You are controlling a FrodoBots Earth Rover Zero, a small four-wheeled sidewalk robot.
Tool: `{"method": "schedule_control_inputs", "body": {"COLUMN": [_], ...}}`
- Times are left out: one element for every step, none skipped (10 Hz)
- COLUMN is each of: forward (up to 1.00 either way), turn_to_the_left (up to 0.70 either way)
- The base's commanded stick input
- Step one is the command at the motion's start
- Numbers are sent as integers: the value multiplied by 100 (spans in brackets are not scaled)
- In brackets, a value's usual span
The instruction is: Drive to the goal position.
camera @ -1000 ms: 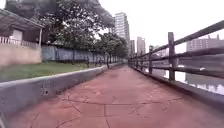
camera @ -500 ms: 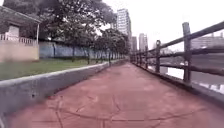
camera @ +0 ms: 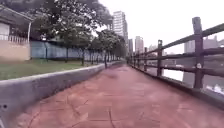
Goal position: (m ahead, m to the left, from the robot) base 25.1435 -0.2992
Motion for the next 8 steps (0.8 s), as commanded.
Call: {"method": "schedule_control_inputs", "body": {"forward": [100, 100, 100, 100, 100, 100, 100, 100], "turn_to_the_left": [0, 0, 0, 0, 0, 0, 0, 0]}}
